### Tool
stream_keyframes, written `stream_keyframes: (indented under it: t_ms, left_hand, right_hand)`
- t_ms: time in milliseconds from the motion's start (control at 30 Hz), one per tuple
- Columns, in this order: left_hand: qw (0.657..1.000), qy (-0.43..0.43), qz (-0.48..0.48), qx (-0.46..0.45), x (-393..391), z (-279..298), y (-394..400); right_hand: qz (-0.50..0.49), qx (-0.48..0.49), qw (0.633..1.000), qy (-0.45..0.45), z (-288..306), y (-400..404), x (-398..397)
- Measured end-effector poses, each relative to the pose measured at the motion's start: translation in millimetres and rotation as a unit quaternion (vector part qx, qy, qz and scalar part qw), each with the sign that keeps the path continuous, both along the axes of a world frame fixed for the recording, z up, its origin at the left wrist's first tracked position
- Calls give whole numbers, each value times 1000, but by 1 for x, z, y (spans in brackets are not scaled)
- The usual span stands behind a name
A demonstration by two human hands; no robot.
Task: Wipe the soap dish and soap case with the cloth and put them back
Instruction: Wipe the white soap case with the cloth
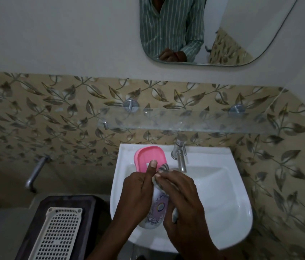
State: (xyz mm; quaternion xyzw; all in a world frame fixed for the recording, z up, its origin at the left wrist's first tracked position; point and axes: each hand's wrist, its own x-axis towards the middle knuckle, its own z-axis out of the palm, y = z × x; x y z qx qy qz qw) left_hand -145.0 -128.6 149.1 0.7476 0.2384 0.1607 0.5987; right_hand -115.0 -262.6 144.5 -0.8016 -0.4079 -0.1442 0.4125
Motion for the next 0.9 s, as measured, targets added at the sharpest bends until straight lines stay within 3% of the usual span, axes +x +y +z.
stream_keyframes:
  t_ms: [133, 300, 433, 600, 800, 900]
  left_hand:
    - [998, 37, 1, -56, -2, -3, -7]
    - [971, 87, -17, -220, -1, -1, -14]
    - [882, 159, 8, -444, -3, 7, -10]
    - [796, 127, -18, -591, -3, 22, -6]
    - [746, 166, -73, -640, -2, 28, 5]
    - [748, 166, -106, -634, -6, 30, 2]
  right_hand:
    - [-72, 51, 990, 113, 0, 0, 4]
    - [-77, 39, 994, 62, -8, 4, 8]
    - [-90, 24, 995, 24, -21, -1, 14]
    - [-16, 37, 998, -56, -14, -6, 9]
    - [73, 16, 985, -155, -11, -9, -3]
    - [139, -30, 982, -126, -18, -19, -8]
